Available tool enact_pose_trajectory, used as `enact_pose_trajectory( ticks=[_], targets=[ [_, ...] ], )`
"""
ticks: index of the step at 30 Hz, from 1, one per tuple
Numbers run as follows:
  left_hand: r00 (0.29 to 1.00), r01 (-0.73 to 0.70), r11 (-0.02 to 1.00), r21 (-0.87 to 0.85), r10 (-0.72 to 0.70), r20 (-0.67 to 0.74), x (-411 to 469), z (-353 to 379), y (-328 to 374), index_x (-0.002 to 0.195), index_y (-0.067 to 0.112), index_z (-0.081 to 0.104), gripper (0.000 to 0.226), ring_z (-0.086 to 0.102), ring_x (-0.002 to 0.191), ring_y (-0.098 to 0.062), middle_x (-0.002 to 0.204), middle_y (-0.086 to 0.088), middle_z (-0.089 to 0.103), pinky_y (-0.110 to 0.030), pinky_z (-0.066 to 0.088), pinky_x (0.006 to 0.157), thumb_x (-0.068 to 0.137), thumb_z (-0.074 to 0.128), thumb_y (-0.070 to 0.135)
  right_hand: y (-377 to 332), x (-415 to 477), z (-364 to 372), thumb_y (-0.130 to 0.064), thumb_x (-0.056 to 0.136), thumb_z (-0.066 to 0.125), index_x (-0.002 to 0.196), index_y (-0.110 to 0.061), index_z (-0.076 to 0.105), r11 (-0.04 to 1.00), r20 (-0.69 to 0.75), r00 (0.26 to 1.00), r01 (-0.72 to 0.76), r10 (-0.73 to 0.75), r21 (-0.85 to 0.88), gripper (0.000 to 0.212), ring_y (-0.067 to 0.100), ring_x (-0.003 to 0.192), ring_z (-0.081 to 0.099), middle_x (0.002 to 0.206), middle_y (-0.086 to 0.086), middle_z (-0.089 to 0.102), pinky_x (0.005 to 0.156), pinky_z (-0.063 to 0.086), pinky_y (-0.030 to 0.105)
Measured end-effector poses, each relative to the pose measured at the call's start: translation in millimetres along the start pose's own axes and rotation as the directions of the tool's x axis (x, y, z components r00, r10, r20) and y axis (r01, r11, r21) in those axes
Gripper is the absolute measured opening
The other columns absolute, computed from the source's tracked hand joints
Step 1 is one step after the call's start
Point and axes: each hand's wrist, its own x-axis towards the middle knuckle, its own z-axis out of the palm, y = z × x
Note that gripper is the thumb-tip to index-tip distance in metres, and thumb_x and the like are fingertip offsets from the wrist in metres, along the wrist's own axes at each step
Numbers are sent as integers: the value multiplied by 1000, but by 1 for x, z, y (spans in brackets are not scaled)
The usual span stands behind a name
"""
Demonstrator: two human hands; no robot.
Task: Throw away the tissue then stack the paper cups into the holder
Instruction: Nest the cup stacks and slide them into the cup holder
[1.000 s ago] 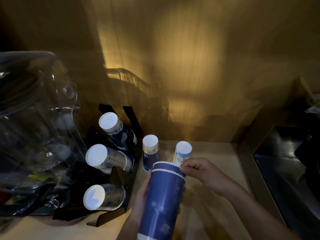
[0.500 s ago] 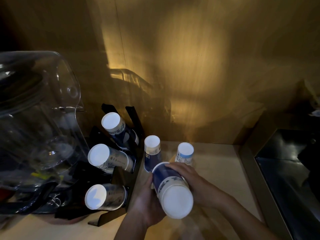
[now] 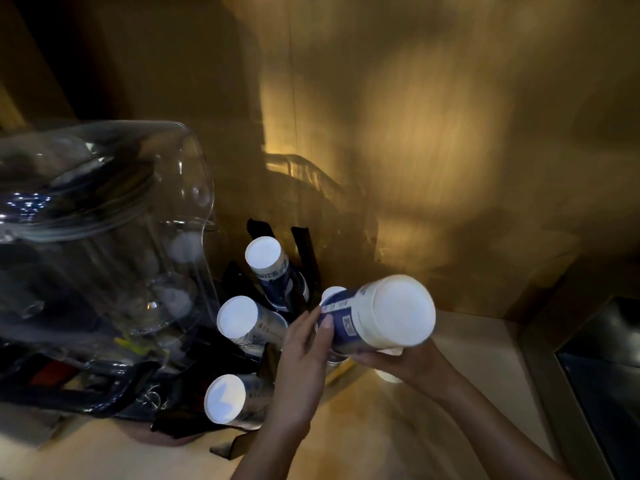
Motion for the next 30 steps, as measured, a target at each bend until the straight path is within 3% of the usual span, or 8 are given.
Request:
enact_pose_trajectory(
  ticks=[3,7,9,13,16,20,25,30],
  targets=[
    [998,-59,998,-10,59,26,-2,-9,26,123,35,59,52,53,123,-12,134,4,55,-41,44,105,80,46,61,-8,18,4,-24,55,85,128,-14,41,996,-5,1000,-25,26,91,86,16,115,53,124,6,54,95,49,31],
    [999,-45,992,-121,46,4,14,-26,61,99,32,71,40,68,96,-1,97,15,76,-30,48,89,89,40,54,-26,52,11,-33,52,87,127,-25,40,996,3,998,57,-57,66,89,12,117,50,126,1,52,95,47,28],
    [998,-31,987,-158,22,-61,29,-41,77,98,26,69,42,67,95,-3,88,14,77,-29,45,93,92,37,52,-35,74,16,-42,52,86,120,-45,40,996,8,996,88,-88,28,82,9,119,46,127,-3,49,91,43,20],
    [991,-53,990,-134,35,-131,54,-65,106,130,11,54,69,59,115,-19,122,-7,66,-35,40,105,89,32,62,-53,116,26,-51,46,81,102,-64,38,993,-35,993,113,-113,15,72,-2,112,47,121,-15,51,83,41,7],
    [992,-63,994,-91,53,-113,69,-75,116,119,11,61,69,64,108,-15,115,-4,70,-32,44,99,87,32,65,-61,143,34,-44,46,82,99,-58,43,992,-14,993,118,-117,36,67,0,106,53,111,-19,55,87,45,17],
    [993,-55,998,-24,52,-104,82,-82,114,109,16,67,66,66,105,-14,113,-4,72,-30,46,93,87,31,67,-64,163,44,-42,50,83,98,-64,37,992,54,990,128,-127,-21,70,-1,110,48,110,-34,46,82,34,10],
    [992,47,998,35,-43,-115,97,-88,102,131,20,54,74,53,125,-22,135,-5,59,-39,35,110,84,30,71,-54,171,54,-58,44,75,123,-35,34,980,52,999,20,-10,-196,92,26,128,39,134,-4,49,108,29,51],
    [990,75,997,13,-73,-120,108,-87,86,126,19,59,71,57,119,-25,129,-8,63,-47,38,109,84,32,70,-44,173,63,-47,53,81,125,-27,33,938,54,999,19,0,-347,89,27,126,31,122,-7,47,99,19,40]
  ],
)
